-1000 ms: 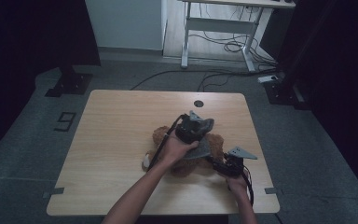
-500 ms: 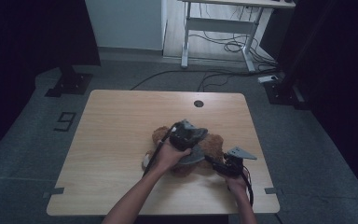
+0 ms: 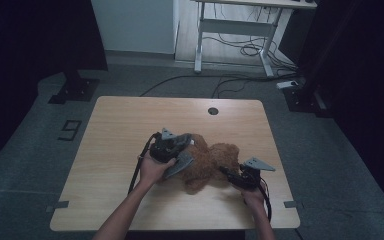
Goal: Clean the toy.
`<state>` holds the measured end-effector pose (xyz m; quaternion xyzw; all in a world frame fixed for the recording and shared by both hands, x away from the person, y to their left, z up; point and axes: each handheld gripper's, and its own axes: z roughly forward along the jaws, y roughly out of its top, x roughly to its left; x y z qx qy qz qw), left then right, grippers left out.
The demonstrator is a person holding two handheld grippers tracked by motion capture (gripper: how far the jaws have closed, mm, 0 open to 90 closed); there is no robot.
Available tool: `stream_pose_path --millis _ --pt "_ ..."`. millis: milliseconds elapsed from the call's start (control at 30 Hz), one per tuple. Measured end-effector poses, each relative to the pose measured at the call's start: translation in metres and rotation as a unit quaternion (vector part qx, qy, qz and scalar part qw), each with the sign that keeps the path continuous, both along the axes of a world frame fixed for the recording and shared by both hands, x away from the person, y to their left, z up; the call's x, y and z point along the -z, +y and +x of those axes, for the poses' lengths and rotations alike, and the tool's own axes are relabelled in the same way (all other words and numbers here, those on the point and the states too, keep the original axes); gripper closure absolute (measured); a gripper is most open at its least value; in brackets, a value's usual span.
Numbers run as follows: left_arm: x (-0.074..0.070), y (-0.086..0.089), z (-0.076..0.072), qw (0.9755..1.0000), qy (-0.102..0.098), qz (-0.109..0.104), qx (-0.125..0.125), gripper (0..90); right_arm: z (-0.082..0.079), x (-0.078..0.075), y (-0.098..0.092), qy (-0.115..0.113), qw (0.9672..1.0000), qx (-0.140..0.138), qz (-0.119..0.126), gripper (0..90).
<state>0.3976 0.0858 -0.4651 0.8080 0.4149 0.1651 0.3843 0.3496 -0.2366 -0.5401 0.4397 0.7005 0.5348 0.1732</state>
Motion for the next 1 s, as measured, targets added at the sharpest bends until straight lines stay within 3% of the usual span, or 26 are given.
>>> stream_pose_path --millis 33,100,267,300,433,467,533,567,633,667,700,733,767,867,1000 --pt "0.010 0.012 -0.001 0.9998 0.009 -0.011 -0.014 79.9 0.000 0.000 0.000 0.000 1.0000 0.000 0.000 45.2" --pt "0.020 0.020 -0.004 0.9997 0.012 -0.005 -0.021 80.0 0.000 0.000 0.000 0.000 1.0000 0.000 0.000 45.3" --pt "0.030 0.028 -0.004 0.9991 0.034 0.000 -0.026 79.9 0.000 0.000 0.000 0.000 1.0000 0.002 0.001 45.4" --pt "0.024 0.033 -0.003 0.9988 0.041 -0.002 -0.028 79.8 -0.001 0.000 0.000 0.001 1.0000 0.004 0.001 45.4" --pt "0.000 0.034 -0.003 0.9994 0.025 -0.013 -0.022 79.6 0.000 0.000 0.000 0.001 1.0000 0.003 0.002 45.5" --pt "-0.019 0.026 -0.003 0.9996 0.012 -0.024 -0.008 79.5 0.000 0.000 0.000 0.001 1.0000 0.001 0.003 45.5" --pt "-0.035 0.009 -0.003 0.9992 0.005 -0.039 0.012 79.4 0.000 0.000 0.000 0.001 1.0000 0.001 0.003 45.6" --pt "-0.035 0.009 -0.003 0.9992 0.005 -0.039 0.012 79.4 0.000 0.000 0.000 0.001 1.0000 0.001 0.003 45.6" --pt "-0.048 -0.017 -0.004 0.9981 -0.004 -0.053 0.033 79.4 0.000 0.000 0.000 0.002 1.0000 0.002 0.001 45.6" --pt "-0.054 -0.041 -0.002 0.9966 0.000 -0.062 0.054 79.4 0.000 0.000 0.000 0.001 1.0000 0.003 0.002 45.7" --pt "-0.055 -0.056 -0.001 0.9961 0.002 -0.058 0.066 79.4 0.000 0.000 0.001 0.001 1.0000 0.004 0.002 45.7" --pt "-0.055 -0.056 -0.001 0.9961 0.002 -0.058 0.066 79.4 0.000 0.000 0.001 0.001 1.0000 0.004 0.002 45.7" --pt "-0.056 -0.087 0.001 0.9954 0.000 -0.044 0.085 79.4 0.001 0.000 0.000 0.002 1.0000 0.001 0.000 45.6" --pt "-0.054 -0.125 0.005 0.9932 0.011 -0.033 0.112 79.3 0.001 0.000 0.000 0.001 1.0000 0.000 0.000 45.7" --pt "-0.046 -0.152 0.008 0.9913 0.021 -0.029 0.127 79.2 0.000 0.000 0.000 -0.002 1.0000 0.001 0.000 45.7"
